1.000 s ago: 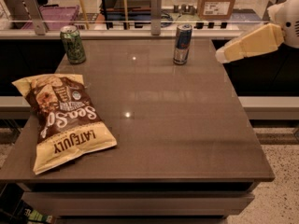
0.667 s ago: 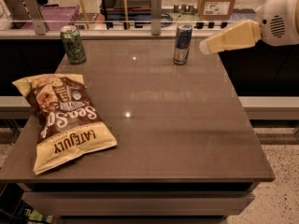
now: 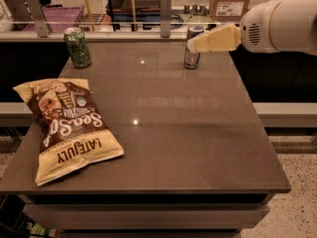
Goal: Move redbull can near brown chip bag
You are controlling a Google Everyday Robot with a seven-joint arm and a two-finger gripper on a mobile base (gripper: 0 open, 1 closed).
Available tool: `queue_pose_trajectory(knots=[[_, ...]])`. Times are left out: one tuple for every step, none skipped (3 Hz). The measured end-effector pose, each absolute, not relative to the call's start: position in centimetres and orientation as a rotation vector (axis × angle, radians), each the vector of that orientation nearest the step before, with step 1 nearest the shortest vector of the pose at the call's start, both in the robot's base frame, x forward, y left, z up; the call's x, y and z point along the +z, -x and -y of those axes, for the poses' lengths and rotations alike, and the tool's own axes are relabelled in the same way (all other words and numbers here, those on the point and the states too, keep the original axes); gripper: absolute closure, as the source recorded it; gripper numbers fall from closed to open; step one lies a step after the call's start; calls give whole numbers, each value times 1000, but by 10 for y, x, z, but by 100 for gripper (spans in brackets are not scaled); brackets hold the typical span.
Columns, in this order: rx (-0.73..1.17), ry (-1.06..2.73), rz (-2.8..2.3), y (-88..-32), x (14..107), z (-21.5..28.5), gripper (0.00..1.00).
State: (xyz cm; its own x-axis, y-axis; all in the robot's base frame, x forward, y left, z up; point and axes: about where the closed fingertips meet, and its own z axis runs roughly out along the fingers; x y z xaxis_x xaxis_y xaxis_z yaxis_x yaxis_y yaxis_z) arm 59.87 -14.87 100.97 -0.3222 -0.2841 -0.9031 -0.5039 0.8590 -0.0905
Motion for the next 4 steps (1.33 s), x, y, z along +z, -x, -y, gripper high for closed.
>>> queue_pose_trajectory(knots=[[265,531,-1886,-618,993,140,0],[291,490,-1833,-641,979,141,0],[304,478,-1780,-663,968,147,0],[311,479,-1741,-684,957,156,0]])
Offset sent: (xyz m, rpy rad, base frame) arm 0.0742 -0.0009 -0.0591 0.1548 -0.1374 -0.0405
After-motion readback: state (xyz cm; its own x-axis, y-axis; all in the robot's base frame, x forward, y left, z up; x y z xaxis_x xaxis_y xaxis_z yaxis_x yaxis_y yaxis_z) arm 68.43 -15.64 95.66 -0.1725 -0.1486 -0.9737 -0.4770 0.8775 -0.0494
